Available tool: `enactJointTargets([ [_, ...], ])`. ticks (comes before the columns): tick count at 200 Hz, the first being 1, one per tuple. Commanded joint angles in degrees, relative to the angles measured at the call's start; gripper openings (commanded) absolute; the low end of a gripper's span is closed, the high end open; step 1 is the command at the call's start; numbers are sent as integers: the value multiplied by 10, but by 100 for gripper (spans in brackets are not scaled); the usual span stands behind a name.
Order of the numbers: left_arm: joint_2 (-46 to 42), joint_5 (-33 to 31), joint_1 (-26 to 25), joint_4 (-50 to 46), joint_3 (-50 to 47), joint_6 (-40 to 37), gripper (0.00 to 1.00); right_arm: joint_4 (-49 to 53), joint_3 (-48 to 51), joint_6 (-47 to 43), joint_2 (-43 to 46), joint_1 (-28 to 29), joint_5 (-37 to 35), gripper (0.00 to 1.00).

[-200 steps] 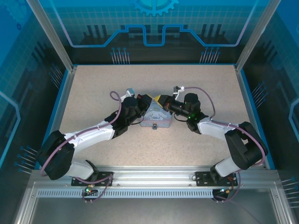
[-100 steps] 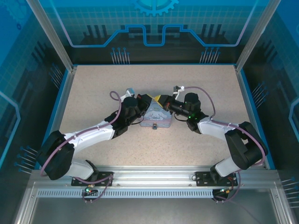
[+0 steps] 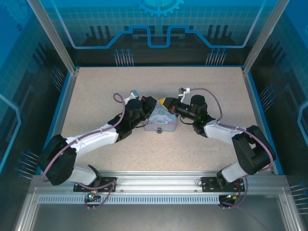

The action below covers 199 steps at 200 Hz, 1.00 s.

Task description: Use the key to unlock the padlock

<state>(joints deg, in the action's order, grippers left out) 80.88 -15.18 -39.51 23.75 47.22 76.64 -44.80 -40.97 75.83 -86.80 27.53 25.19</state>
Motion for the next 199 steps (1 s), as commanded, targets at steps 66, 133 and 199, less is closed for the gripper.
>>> enactJointTargets([
  [66, 25, 33, -4, 5, 32, 8, 0, 10, -10, -28, 16, -1, 40, 0],
  [133, 1, 32, 2, -27, 32, -11, 48, 35, 13, -26, 40, -13, 8, 0],
  [199, -173, 97, 81, -206, -14, -152, 82, 161, 33, -84, 120, -40, -1, 0],
])
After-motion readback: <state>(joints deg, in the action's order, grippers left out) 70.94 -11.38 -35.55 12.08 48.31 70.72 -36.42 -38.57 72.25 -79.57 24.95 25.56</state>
